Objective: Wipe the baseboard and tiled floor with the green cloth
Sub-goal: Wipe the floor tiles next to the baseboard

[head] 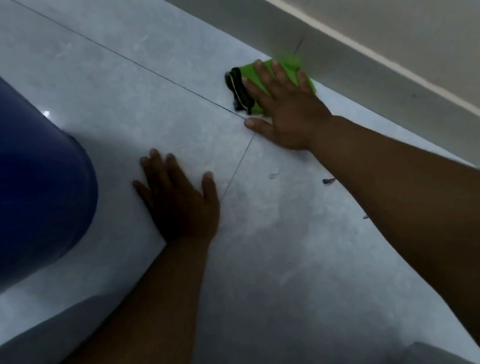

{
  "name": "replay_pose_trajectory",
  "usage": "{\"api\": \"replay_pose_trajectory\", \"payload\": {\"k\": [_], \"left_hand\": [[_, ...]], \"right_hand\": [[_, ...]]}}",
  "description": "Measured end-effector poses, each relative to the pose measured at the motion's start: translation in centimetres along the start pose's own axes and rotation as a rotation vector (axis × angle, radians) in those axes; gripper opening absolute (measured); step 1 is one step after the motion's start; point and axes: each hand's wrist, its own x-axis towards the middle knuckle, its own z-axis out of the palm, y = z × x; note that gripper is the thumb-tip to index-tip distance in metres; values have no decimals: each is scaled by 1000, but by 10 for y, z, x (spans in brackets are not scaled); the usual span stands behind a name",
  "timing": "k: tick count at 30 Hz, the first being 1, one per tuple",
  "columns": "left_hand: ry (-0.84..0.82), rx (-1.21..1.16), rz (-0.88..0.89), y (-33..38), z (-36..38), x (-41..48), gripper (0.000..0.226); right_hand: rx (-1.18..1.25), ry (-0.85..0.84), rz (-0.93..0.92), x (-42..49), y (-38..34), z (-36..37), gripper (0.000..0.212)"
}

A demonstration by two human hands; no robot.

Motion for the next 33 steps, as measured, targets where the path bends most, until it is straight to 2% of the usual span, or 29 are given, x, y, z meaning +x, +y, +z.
{"api": "replay_pose_trajectory", "payload": {"k": [4, 6, 8, 10, 14, 17, 19, 21, 27, 33], "left_hand": [[-28, 100, 56, 15, 11, -13, 77], [-18, 123, 39, 13, 11, -12, 75], [-8, 126, 43, 12, 11, -12, 73], [14, 118, 51, 13, 13, -13, 70], [52, 118, 51, 12, 14, -13, 68], [46, 109, 51, 13, 14, -13, 70], [55, 114, 53, 13, 14, -13, 71], [57, 118, 50, 13, 15, -13, 71], [37, 111, 47, 12, 14, -13, 72], [50, 95, 48, 12, 14, -12, 72]], "right_hand": [[69, -2, 335, -32, -35, 16, 84], [91, 25, 375, -44, -63, 25, 86], [68, 88, 238, -60, -71, 34, 84], [28, 109, -7, -80, -56, 39, 79], [-68, 3, -515, -109, 9, 32, 75], [-114, -65, -720, -105, 55, 20, 74], [-160, -76, -772, -94, 68, 15, 74], [-169, -60, -704, -78, 64, 11, 76], [-138, -57, -312, -13, 9, -4, 85], [-27, -18, -109, -60, 39, 8, 83]]}}
